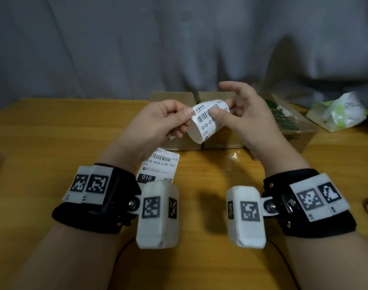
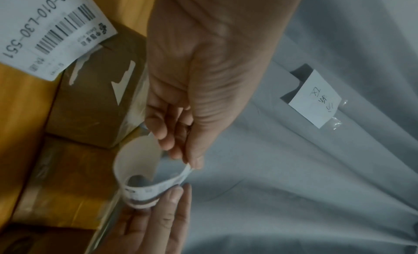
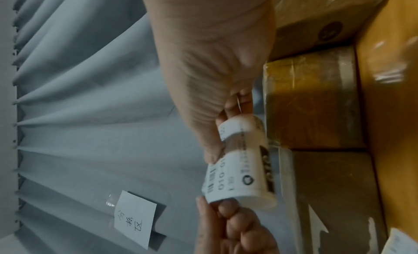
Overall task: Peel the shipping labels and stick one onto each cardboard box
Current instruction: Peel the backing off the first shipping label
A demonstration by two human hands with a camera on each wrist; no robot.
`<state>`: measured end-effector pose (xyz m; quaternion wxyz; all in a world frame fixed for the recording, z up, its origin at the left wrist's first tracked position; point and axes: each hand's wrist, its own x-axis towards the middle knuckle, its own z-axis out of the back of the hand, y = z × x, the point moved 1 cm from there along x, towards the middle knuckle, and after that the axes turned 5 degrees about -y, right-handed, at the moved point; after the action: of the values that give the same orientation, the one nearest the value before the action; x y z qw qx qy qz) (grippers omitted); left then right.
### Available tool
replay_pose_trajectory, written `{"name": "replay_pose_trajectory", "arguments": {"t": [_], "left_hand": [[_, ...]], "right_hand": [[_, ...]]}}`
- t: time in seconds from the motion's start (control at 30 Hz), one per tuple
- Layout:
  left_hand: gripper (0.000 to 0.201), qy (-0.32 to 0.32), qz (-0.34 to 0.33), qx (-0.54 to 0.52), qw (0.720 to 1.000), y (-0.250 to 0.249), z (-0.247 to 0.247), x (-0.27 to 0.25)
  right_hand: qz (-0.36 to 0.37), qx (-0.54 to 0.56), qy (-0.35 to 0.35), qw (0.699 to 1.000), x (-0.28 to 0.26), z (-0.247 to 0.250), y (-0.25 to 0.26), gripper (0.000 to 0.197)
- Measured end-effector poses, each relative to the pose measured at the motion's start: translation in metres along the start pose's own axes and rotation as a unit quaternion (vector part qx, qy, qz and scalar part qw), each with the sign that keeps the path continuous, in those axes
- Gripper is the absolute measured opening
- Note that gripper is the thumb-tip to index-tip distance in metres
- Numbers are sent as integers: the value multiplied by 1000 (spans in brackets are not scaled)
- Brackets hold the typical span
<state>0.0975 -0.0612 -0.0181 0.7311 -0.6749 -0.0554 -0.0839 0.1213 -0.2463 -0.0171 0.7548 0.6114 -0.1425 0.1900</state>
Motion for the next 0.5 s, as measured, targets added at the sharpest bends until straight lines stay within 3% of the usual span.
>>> {"name": "replay_pose_trajectory", "arguments": {"t": [0.1,0.17,0.27,0.5], "left_hand": [[12,-21,-22,-38,999,-1,-5,1],[12,-43,-37,-46,997,0,-8,2],[12,-56,-53,-48,996,2,-10,2],[17,-28,-71,-50,996,3,-10,1]], "right_hand": [[22,-40,-51,998,1,0,-1,44],[56,-78,-74,993,0,-3,3,29],[63,-16,-41,997,-2,-12,8,15],[75,35,10,996,-5,-22,9,15]]}}
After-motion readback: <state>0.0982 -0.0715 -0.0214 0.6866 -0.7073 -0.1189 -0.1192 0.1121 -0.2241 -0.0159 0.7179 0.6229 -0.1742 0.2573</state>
